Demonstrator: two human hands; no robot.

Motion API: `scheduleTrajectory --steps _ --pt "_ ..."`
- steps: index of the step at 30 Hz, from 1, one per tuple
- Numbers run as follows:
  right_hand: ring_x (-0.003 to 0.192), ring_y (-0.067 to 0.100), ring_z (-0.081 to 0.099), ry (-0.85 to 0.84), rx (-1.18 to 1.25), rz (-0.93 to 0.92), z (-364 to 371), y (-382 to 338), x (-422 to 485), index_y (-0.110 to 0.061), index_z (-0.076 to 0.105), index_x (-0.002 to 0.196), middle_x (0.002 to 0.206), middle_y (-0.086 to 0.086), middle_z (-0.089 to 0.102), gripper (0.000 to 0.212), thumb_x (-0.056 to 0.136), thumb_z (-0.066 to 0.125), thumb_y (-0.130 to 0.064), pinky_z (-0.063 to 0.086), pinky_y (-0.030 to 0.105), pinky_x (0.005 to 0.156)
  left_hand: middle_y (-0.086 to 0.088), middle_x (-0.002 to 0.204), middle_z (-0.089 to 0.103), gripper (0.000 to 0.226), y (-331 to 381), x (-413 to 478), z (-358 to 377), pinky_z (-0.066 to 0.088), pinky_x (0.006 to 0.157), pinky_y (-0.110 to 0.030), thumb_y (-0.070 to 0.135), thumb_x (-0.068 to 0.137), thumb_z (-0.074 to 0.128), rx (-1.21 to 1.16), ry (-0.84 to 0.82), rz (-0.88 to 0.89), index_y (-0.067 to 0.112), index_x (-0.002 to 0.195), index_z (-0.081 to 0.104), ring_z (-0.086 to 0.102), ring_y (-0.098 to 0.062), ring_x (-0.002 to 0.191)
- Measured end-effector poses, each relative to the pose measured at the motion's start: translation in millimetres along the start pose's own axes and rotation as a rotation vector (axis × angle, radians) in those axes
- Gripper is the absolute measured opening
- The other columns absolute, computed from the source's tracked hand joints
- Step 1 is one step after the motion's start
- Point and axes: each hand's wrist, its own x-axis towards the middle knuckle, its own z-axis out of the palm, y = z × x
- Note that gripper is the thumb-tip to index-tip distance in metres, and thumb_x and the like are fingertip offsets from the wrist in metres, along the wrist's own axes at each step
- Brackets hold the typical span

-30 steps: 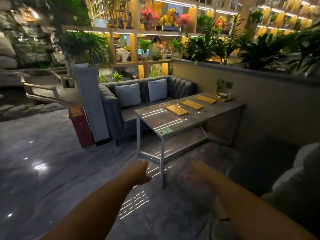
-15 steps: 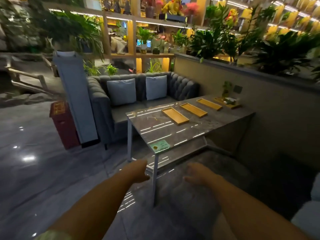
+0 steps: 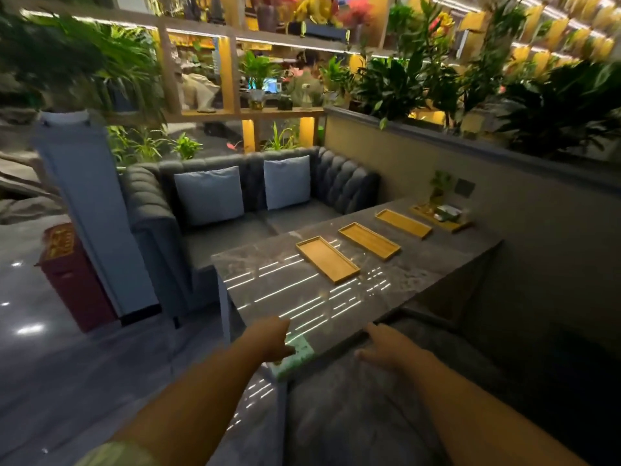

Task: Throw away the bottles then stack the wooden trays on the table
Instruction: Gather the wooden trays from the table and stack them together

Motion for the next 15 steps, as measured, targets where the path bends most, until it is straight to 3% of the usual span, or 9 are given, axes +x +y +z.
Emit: scheduleTrajectory --steps 3,9,15 --pt "0.124 0.025 0.051 0.006 0.026 -0.005 -18 24 37 -0.020 0.048 0.132 0.138 0.009 0.051 0.061 0.082 0.063 -0.051 0.045 0.037 0.102 -0.010 0.134 0.053 0.063 8 48 -3 0.047 0.096 -0.041 0.052 0.081 0.063 0.024 -0.015 -0.003 0.018 0.131 0.045 0.052 -0.030 0.120" --pt "0.140 0.026 0.037 0.034 0.061 -0.009 -76 79 131 -0.020 0.034 0.148 0.153 0.009 0.036 0.075 0.084 0.064 -0.046 0.036 0.042 0.113 -0.009 0.145 0.045 0.069 38 155 -25 0.042 0.104 -0.039 0.051 0.083 0.062 -0.024 0.010 -0.058 0.017 0.139 0.041 0.047 -0.028 0.129" --pt "0.134 0.025 0.044 0.014 -0.021 -0.110 -124 126 209 -0.020 0.043 0.142 0.148 0.007 0.045 0.069 0.083 0.065 -0.047 0.039 0.040 0.110 -0.006 0.139 0.051 0.065 87 239 -39 0.047 0.099 -0.037 0.053 0.080 0.065 -0.067 0.043 -0.126 0.020 0.133 0.046 0.053 -0.025 0.122"
